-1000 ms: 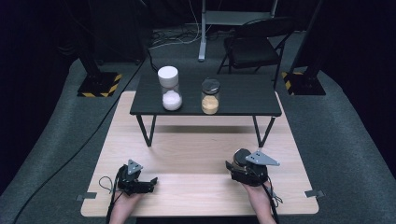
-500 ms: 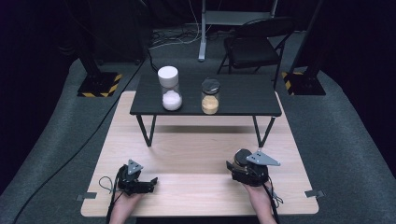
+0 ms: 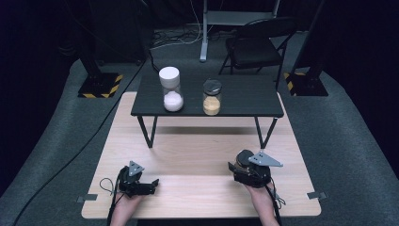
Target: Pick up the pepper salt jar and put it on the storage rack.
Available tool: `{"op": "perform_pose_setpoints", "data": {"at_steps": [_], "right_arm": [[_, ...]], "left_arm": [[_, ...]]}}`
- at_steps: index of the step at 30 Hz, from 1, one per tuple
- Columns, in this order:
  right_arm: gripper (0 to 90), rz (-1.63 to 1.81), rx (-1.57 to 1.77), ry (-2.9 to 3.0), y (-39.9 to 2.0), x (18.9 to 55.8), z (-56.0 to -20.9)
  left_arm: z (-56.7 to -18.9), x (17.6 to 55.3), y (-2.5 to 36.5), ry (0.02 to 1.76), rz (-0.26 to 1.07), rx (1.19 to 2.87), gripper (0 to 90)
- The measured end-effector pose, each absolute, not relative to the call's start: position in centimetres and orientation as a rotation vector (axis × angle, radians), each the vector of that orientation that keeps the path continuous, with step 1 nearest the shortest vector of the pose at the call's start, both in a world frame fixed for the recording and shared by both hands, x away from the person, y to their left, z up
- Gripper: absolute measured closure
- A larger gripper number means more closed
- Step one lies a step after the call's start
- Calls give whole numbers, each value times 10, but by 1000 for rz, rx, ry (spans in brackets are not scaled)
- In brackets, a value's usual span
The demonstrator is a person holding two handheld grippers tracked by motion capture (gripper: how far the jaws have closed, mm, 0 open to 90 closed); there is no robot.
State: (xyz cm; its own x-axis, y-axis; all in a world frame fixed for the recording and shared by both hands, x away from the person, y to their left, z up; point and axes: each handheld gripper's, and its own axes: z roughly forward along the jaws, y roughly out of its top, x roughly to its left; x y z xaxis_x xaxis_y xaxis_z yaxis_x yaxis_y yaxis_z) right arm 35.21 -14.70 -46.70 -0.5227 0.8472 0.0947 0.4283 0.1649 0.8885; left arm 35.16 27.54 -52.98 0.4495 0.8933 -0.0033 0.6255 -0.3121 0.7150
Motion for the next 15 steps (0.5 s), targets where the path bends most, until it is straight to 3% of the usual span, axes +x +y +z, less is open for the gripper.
{"op": "perform_pose_setpoints", "data": {"at_steps": [15], "right_arm": [[300,1313,1214,2027,-148,352,-470]], "left_arm": [[-530,352,275,1266,528,2050,23]]}}
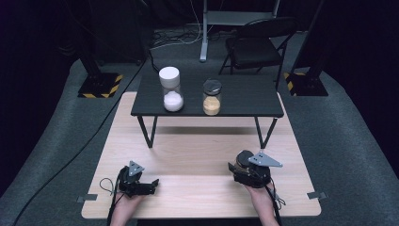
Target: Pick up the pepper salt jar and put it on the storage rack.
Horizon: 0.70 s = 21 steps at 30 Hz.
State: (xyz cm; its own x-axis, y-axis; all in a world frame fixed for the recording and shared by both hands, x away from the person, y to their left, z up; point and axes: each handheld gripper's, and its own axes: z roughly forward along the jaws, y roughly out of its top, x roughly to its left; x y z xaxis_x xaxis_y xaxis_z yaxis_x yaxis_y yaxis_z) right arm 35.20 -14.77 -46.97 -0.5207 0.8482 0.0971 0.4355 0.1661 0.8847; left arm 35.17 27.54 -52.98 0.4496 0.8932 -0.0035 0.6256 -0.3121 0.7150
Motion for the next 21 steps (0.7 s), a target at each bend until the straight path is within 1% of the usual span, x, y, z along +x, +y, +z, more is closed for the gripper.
{"op": "perform_pose_setpoints", "data": {"at_steps": [21], "right_arm": [[301,1308,1222,2031,-148,353,-471]], "left_arm": [[-530,352,275,1267,529,2050,22]]}}
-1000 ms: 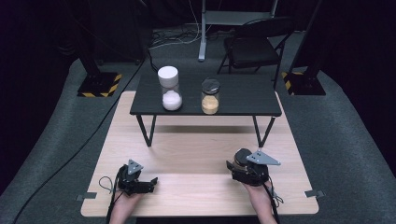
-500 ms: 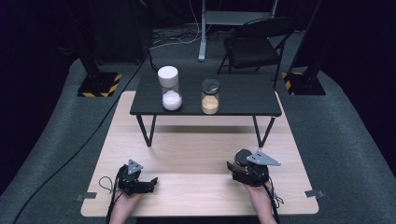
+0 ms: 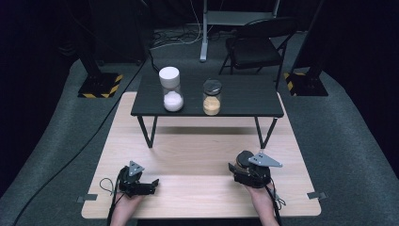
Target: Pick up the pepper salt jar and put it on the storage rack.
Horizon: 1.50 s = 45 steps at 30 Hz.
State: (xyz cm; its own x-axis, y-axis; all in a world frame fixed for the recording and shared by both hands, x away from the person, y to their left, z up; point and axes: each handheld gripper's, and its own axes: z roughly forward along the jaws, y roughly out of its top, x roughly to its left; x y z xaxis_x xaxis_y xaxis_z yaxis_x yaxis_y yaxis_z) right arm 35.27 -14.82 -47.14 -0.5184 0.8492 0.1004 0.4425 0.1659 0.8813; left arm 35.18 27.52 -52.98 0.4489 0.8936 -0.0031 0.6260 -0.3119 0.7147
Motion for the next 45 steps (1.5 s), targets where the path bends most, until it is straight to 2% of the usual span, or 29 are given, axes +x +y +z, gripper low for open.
{"op": "perform_pose_setpoints", "data": {"at_steps": [45], "right_arm": [[301,1303,1219,2043,-149,354,-471]], "left_arm": [[-530,352,275,1261,529,2055,22]]}}
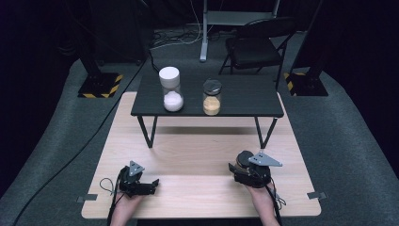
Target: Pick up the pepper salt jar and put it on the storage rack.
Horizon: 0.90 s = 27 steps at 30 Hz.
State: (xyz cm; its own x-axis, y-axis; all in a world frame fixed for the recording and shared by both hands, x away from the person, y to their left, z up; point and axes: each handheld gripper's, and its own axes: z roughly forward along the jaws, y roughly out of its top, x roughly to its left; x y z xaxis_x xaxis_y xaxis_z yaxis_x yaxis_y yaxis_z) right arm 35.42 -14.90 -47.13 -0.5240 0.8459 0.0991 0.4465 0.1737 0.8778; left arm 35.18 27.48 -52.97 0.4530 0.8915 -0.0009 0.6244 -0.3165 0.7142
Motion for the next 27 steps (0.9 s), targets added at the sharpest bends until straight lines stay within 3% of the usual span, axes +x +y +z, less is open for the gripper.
{"op": "perform_pose_setpoints", "data": {"at_steps": [27], "right_arm": [[302,1311,1170,2008,-151,365,-433]], "left_arm": [[-530,352,275,1261,529,2055,22]]}}
